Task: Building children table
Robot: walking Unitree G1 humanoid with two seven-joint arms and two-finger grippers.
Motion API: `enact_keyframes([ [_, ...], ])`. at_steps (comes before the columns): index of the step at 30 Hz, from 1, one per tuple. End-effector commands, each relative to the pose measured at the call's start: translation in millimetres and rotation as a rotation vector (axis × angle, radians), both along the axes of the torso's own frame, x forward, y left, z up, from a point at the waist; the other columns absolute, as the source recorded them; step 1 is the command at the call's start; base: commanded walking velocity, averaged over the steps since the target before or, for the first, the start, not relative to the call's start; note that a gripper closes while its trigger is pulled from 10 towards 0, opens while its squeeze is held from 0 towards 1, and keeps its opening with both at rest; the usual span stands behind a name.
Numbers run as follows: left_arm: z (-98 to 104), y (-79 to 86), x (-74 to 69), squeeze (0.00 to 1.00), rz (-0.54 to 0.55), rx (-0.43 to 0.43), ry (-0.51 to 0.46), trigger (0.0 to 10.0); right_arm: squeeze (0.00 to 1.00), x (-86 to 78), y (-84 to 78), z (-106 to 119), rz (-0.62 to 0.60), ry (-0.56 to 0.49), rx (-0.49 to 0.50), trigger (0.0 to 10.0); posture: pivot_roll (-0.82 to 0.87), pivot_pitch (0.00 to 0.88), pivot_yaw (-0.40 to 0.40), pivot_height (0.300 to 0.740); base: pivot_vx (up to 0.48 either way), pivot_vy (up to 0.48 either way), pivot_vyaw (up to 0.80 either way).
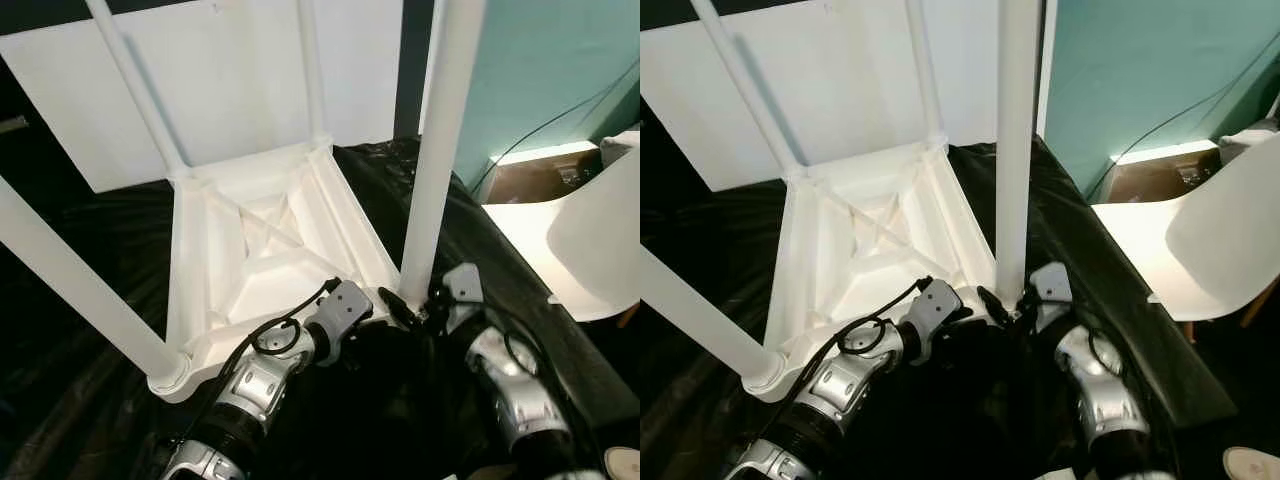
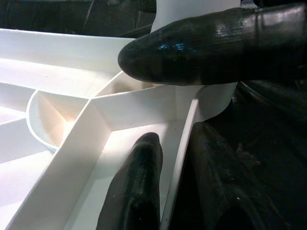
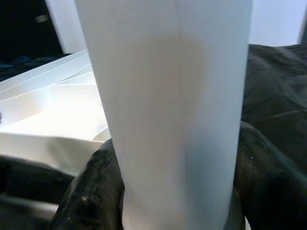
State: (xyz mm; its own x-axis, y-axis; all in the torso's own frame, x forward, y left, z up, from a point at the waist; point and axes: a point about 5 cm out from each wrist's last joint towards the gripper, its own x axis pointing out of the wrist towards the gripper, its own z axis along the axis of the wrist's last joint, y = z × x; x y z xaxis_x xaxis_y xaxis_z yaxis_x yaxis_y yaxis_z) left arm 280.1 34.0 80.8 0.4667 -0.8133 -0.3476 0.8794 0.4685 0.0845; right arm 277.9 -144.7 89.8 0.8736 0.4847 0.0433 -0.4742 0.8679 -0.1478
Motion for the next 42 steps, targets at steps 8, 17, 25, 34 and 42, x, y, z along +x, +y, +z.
enact_keyframes([
  [8,-33.3,12.3,-9.0,0.0,0.038,0.108,0.133,10.0,0.0,-3.6,4.6,-10.0,-0.156,-0.015,0.021,0.0,-0.1,0.0,0.08,0.74,0.0,0.0,0.0],
  [17,-32.7,11.2,-8.7,0.0,0.046,0.101,0.133,10.0,1.0,-3.1,11.6,-14.6,-0.091,0.041,0.014,10.0,-0.09,0.0,0.071,0.74,0.0,0.0,0.0],
  [25,-32.2,10.5,-8.2,0.0,0.046,0.099,0.131,10.0,0.0,18.8,0.6,-0.2,0.216,0.1,-0.067,10.0,-0.1,0.0,0.071,0.74,0.0,0.0,0.0],
  [34,-31.6,10.3,-7.7,0.0,0.048,0.098,0.13,10.0,0.0,22.6,-7.2,4.1,0.448,0.159,-0.227,0.0,-0.09,0.0,0.068,0.74,0.0,0.0,0.0],
  [42,-32.8,13.8,-9.5,0.0,0.063,0.097,0.136,10.0,0.0,24.4,-20.2,-11.4,0.473,0.329,-0.284,0.0,-0.08,0.0,0.069,0.74,0.0,0.0,0.0],
])
